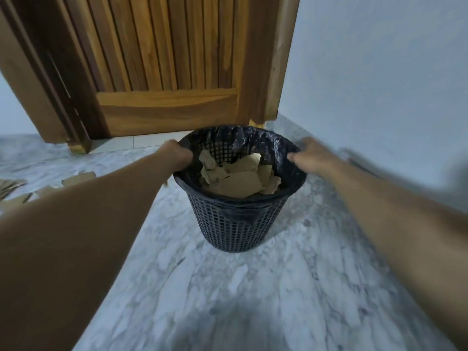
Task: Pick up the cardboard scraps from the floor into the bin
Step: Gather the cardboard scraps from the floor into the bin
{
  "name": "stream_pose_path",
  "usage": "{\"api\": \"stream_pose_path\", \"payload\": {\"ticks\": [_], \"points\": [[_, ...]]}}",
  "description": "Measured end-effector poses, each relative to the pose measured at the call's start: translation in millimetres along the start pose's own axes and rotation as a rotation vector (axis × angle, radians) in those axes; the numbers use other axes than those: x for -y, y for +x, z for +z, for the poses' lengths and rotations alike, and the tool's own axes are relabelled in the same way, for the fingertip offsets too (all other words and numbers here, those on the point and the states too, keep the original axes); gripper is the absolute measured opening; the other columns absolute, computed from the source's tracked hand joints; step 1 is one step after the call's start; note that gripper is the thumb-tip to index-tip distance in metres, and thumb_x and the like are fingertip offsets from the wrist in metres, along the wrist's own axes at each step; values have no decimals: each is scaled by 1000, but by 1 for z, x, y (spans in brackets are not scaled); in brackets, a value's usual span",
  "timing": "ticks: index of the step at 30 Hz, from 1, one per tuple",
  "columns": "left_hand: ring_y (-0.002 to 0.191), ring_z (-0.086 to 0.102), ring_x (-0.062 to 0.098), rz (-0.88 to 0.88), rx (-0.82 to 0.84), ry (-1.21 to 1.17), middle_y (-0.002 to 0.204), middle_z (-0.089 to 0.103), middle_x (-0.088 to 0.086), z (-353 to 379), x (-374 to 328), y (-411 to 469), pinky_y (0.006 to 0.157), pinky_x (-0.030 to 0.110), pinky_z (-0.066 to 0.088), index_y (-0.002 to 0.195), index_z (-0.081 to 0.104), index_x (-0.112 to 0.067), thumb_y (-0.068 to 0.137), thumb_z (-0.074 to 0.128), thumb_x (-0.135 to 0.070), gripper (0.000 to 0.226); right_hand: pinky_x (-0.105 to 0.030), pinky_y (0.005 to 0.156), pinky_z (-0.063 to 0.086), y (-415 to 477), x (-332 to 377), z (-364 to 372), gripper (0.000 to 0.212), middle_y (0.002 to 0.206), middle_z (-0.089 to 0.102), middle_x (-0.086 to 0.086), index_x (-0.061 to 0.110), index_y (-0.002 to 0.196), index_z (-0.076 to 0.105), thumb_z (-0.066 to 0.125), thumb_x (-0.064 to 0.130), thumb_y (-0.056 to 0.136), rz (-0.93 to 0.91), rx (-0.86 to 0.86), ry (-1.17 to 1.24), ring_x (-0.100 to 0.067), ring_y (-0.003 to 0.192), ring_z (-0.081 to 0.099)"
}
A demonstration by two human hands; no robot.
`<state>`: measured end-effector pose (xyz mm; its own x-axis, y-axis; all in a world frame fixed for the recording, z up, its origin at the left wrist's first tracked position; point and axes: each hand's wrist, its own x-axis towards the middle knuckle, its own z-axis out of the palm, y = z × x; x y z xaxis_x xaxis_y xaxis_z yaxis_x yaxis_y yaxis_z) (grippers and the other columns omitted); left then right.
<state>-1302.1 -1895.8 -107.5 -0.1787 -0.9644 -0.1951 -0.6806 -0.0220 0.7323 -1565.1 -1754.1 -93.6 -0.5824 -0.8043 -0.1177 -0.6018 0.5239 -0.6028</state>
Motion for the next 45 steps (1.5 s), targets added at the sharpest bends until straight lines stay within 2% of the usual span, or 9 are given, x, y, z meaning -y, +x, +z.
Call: {"api": "stream_pose_path", "payload": {"ticks": [4,8,12,18,23,28,31,35,45], "points": [[96,67,43,-27,29,-216,112,64,21,-5,22,-5,80,57,61,130,55,-13,92,42,-3,41,-53,52,59,-7,8,21,33,112,67,-26,5,129,54,39,4,101,161,120,223,-43,71,74],[82,72,41,-72,-12,-296,105,67,22,-44,44,-13,64,52,64,120,56,-10,95,39,-2,31,-52,48,59,-7,52,40,39,127,62,-29,-1,139,48,44,-2,100,130,43,329,-46,67,73],[89,72,41,-106,-97,-318,107,68,20,-111,80,-11,77,59,61,120,60,-11,95,39,-8,33,-52,63,62,-14,116,78,83,165,24,-16,22,164,-4,45,2,100,124,87,367,-42,84,64],[71,65,30,-155,-231,-370,103,64,16,-213,149,-4,44,33,55,127,55,-11,99,40,-8,32,-41,65,52,-30,218,158,60,157,35,-11,13,160,14,39,5,106,45,147,416,-39,122,52],[98,67,41,-175,-258,-350,114,65,15,-266,209,10,81,52,62,132,56,-19,95,39,-4,43,-58,88,58,3,252,250,51,129,64,-12,19,135,52,48,12,85,3,123,504,-35,104,66],[99,67,47,-195,-100,-327,123,60,21,-285,252,36,75,56,62,132,49,-15,92,42,-8,41,-57,90,58,-45,290,272,33,112,66,-14,13,123,58,44,6,94,44,81,451,-38,100,66],[94,69,52,-214,39,-324,123,59,29,-294,260,38,62,58,62,131,46,-5,98,41,-5,33,-48,100,52,-53,310,267,41,127,59,-15,8,135,48,50,16,95,89,55,258,-39,117,59],[133,46,53,-251,219,-323,155,36,24,-320,264,40,98,70,46,155,29,-8,106,39,-49,65,-61,120,21,-80,352,272,66,164,20,-25,16,155,26,49,40,99,90,-116,-154,-44,151,18],[151,26,38,-104,-209,98,165,28,16,-405,453,40,120,46,25,161,22,-17,106,31,-53,67,-53,111,40,-165,534,418,50,155,37,-11,16,151,35,49,26,103,-566,-193,-76,-33,142,38]]}}
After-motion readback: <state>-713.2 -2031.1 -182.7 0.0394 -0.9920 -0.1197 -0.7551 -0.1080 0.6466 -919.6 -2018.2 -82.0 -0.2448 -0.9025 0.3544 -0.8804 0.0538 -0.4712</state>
